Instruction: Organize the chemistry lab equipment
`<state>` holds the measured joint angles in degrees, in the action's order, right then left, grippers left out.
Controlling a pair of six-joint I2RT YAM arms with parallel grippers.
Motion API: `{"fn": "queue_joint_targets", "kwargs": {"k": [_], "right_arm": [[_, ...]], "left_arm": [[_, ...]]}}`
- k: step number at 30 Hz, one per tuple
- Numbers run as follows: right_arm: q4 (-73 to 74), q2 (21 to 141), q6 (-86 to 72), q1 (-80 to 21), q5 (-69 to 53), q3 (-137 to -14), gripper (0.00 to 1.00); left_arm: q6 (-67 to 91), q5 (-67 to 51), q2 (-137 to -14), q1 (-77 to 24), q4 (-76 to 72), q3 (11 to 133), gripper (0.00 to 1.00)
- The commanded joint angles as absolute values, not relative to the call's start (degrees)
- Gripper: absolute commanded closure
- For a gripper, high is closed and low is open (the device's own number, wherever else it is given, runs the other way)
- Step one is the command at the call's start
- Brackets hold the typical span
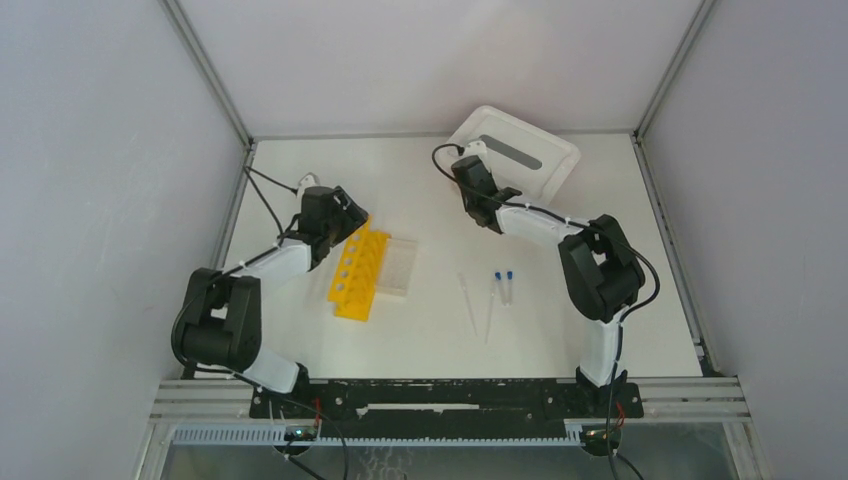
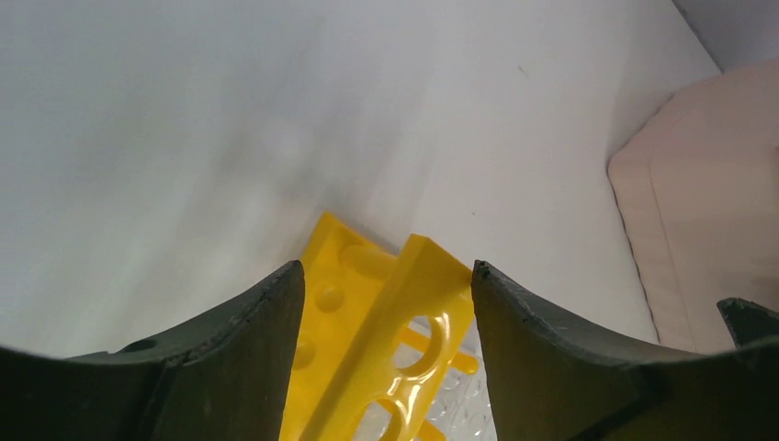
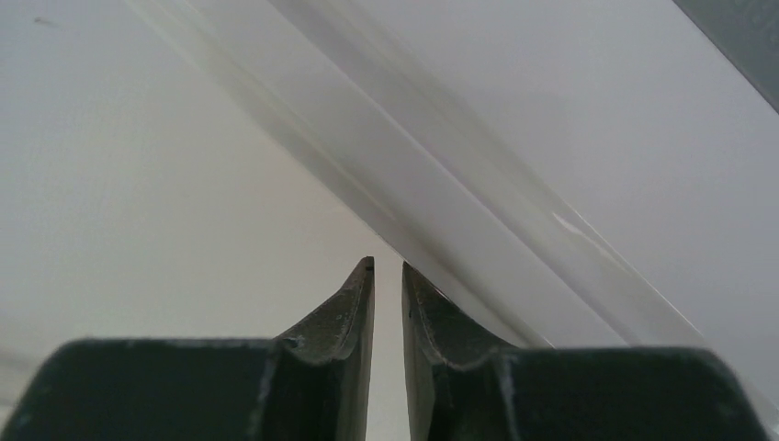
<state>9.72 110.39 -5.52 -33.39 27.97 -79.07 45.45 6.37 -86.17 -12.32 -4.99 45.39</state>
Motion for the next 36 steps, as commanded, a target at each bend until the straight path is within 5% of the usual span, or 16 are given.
{"fn": "queue_joint_targets", "kwargs": {"k": [1, 36], "right_arm": [[9.35, 110.48, -7.13, -30.68, 29.88, -81.21, 0.76], [11.62, 106.81, -8.92, -25.0, 29.4, -81.57, 0.7]], "left_arm": [[41.97, 3.01, -88.42, -13.79, -5.55, 49.98, 0.29], [38.32, 3.11, -99.35, -23.73, 3.71, 75.91, 0.3]]}}
